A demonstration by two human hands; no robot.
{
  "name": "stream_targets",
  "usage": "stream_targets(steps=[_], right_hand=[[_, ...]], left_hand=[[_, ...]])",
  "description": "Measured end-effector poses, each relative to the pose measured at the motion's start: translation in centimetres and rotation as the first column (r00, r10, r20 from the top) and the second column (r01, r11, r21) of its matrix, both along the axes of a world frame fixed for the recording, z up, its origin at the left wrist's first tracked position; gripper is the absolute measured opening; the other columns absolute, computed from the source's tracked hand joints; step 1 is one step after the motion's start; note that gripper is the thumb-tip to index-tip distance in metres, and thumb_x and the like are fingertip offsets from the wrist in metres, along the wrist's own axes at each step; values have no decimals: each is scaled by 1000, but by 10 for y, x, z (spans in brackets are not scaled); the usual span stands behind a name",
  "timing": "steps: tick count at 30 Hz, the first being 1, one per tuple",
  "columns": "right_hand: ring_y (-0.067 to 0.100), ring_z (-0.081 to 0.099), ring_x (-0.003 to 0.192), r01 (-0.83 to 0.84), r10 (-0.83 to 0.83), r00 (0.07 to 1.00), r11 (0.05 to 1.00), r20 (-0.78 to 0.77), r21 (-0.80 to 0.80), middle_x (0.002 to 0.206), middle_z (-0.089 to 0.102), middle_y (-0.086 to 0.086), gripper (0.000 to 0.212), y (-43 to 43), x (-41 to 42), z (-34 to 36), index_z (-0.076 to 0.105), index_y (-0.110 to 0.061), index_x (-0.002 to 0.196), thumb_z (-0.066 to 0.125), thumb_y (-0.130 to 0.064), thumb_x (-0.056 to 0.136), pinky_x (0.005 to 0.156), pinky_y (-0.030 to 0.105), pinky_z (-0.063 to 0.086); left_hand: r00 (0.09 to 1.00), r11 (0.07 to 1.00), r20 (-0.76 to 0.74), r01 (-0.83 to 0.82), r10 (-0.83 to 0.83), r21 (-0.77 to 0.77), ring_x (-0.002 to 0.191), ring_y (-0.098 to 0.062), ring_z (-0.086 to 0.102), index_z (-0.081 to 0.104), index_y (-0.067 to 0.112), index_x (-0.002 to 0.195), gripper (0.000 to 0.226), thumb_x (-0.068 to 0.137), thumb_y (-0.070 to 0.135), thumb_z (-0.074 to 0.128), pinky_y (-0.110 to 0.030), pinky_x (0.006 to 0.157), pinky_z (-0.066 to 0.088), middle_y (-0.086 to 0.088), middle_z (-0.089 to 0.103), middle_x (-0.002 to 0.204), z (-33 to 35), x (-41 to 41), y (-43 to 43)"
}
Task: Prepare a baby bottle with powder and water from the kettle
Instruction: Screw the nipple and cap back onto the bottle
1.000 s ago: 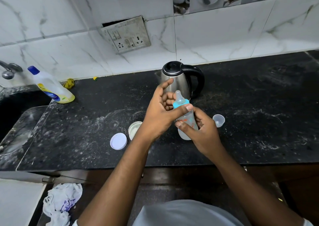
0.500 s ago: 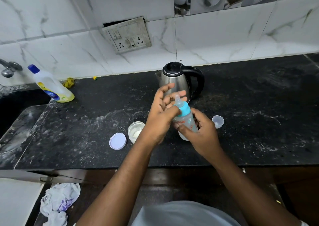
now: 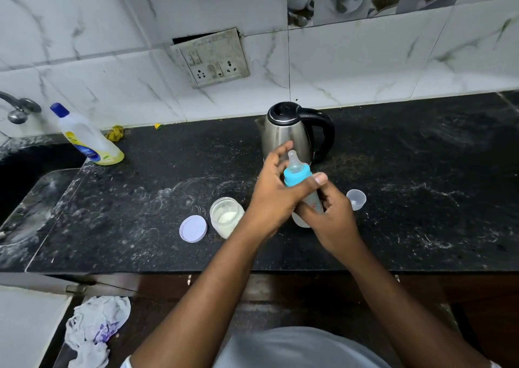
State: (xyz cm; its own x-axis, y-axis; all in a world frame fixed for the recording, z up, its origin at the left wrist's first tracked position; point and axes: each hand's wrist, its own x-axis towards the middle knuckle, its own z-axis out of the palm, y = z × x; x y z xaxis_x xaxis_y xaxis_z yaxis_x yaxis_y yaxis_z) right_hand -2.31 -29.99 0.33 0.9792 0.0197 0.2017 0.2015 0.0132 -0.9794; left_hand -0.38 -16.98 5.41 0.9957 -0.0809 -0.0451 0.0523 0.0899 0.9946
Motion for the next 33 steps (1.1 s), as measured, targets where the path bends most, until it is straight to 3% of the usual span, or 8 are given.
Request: stream_targets(steps=[2, 5, 9, 11, 16, 20, 28, 33], right_hand=[[20, 74, 111, -48, 49, 999, 998, -23, 52, 117, 78, -1, 41, 0, 1, 0, 69, -28, 126, 79, -26, 86, 96, 43, 60], [24, 74, 110, -141, 151, 986, 981, -66, 137, 115, 78, 9, 38, -4, 4, 2, 71, -19, 123, 80, -25, 86, 95, 40, 59], [27, 72, 112, -134, 159, 982, 966, -100, 223, 119, 77, 12, 48, -8, 6, 6, 68, -7, 128, 77, -31, 87, 99, 42, 56], [33, 71, 116, -102, 121, 989, 973, -81, 207, 123, 75, 14, 45, -7, 10, 9, 68, -13, 130, 77, -30, 89, 103, 51, 56], [36, 61, 126, -28, 32, 997, 998, -72, 53, 131, 58, 11, 45, -6, 18, 17, 70, -31, 120, 73, -50, 80, 106, 60, 51], [22, 62, 125, -240, 279, 956, 922, -93, 302, 136, 65, 9, 69, -33, 38, 37, 65, -18, 133, 73, -66, 85, 108, 46, 51], [35, 57, 134, -808, 827, 535, 561, -174, 180, 141, 62, 27, 84, -39, 83, 71, 58, -2, 141, 89, -45, 77, 114, 49, 41], [31, 59, 132, -906, 920, 333, 373, -206, 199, 141, 63, 22, 88, -23, 86, 84, 60, -4, 138, 91, -51, 71, 109, 43, 47]], left_hand=[[997, 995, -10, -77, 76, -68, 102, -11, 77, 53, 20, 146, 76, 81, 3, 90, -26, 84, 61, -6, 80, 112, -6, 0, -1], [993, 984, -35, 105, -111, -141, 117, -17, 73, 45, 18, 156, 77, 90, -5, 76, -33, 95, 62, -9, 76, 131, -2, 3, 9], [970, 948, -43, 224, -239, -226, 152, -22, 44, 25, 22, 167, 102, 86, 43, 83, -39, 123, 40, -5, 40, 169, -1, -5, 17], [959, 953, -75, 259, -273, -156, 153, -23, 44, 28, 16, 165, 121, 72, 63, 90, -39, 125, 38, -6, 44, 166, -8, -12, 16], [967, 968, -69, 240, -244, -68, 121, -20, 70, 57, 1, 140, 53, 91, -2, 76, -32, 104, 55, -12, 74, 130, -24, -15, 9], [945, 950, -97, 308, -312, -57, 120, -12, 67, 56, 8, 142, 48, 98, -6, 68, -28, 104, 54, -2, 72, 128, -21, -12, 10], [883, 870, -143, 394, -448, -296, 111, -27, 63, 61, 13, 126, 43, 84, 5, 62, -64, 119, 37, -8, 71, 111, -23, -17, -2], [875, 870, -100, 448, -474, -206, 82, -26, 71, 67, 11, 108, 37, 75, 9, 84, -41, 86, 60, -7, 72, 91, -15, -17, -4]])
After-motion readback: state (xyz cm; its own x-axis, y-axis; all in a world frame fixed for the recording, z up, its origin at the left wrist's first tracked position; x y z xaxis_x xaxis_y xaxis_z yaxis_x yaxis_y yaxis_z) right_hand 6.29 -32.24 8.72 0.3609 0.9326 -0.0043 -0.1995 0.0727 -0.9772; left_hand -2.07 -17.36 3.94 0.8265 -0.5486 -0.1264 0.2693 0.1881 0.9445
